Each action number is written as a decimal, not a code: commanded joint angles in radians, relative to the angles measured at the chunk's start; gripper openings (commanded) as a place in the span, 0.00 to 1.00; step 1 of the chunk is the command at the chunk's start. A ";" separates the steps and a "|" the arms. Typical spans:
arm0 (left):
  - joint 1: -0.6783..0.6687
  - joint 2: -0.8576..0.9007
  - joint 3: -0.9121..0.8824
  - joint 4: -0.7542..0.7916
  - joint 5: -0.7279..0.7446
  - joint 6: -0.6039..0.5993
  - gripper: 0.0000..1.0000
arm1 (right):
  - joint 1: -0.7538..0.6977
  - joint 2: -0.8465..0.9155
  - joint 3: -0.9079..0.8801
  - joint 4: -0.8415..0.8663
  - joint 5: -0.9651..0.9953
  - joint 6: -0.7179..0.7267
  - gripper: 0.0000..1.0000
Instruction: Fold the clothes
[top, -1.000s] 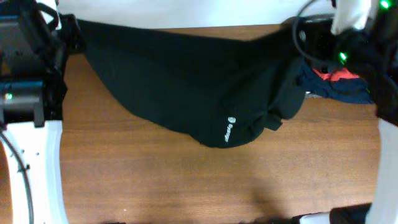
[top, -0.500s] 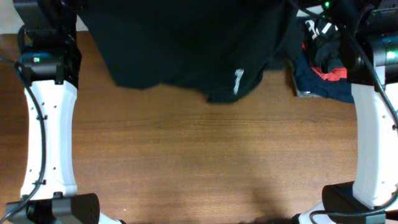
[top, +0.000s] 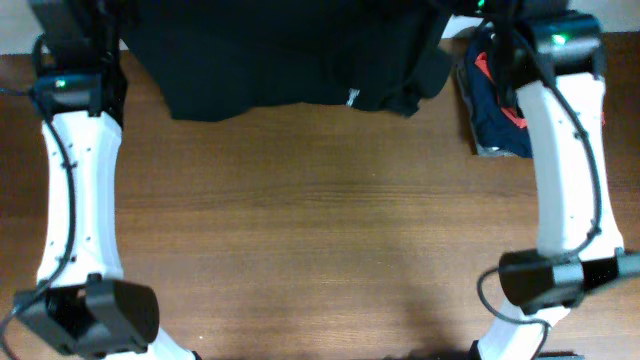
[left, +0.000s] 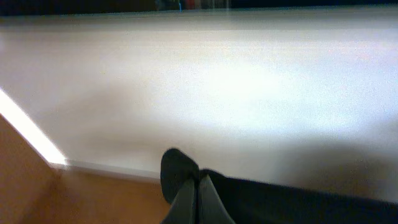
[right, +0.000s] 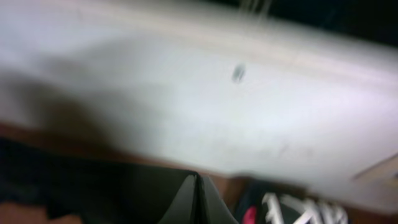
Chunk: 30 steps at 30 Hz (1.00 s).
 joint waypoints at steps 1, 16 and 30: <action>0.008 0.048 0.011 -0.096 -0.001 0.015 0.01 | 0.003 0.002 0.011 -0.077 0.001 0.041 0.04; 0.008 0.024 0.011 -0.809 0.089 -0.050 0.01 | 0.003 -0.003 0.011 -0.711 -0.225 0.112 0.04; 0.008 0.023 0.011 -1.125 0.139 -0.050 0.00 | 0.005 -0.032 -0.032 -0.895 -0.241 0.169 0.04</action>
